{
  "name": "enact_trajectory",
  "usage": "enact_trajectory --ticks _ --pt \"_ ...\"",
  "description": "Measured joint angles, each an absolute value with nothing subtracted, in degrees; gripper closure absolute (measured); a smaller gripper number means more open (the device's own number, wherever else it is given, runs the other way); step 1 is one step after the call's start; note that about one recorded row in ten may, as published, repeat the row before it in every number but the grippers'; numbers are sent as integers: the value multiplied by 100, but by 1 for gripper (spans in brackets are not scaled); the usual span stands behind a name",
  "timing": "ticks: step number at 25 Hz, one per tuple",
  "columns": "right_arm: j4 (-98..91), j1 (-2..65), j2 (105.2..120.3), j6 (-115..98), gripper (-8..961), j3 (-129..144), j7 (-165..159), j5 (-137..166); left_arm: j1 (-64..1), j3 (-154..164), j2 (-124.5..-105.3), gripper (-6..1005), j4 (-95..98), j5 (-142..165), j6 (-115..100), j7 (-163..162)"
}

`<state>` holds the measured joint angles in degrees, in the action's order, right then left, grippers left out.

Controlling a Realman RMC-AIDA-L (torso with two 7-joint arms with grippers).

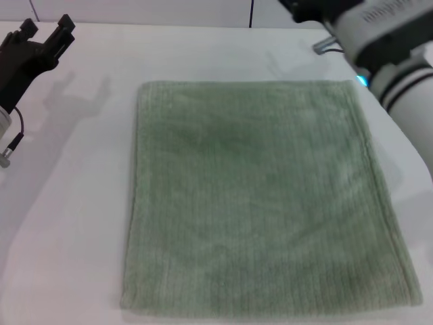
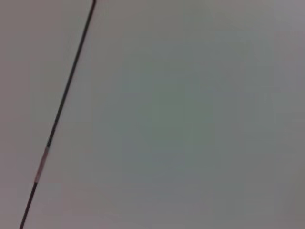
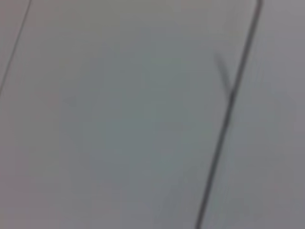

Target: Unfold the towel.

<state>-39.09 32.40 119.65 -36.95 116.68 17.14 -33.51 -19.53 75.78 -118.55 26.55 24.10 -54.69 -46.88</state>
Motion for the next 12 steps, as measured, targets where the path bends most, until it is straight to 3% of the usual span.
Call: enact_trajectory --ticks 2,5,12 --pt "-3510 3137 11974 -4487 195 11715 1579 -3352 -2015 7463 -11855 226 2552 2402 -5517 -4621" --pt "-3297 3117 11977 -4779 187 11691 1480 -3435 -2071 7390 -11862 170 2467 2373 -5521 -4503" --pt "-2526 3200 11979 -5710 168 11681 1465 -4130 -2322 7291 -11869 170 2068 1771 -5530 -3846"
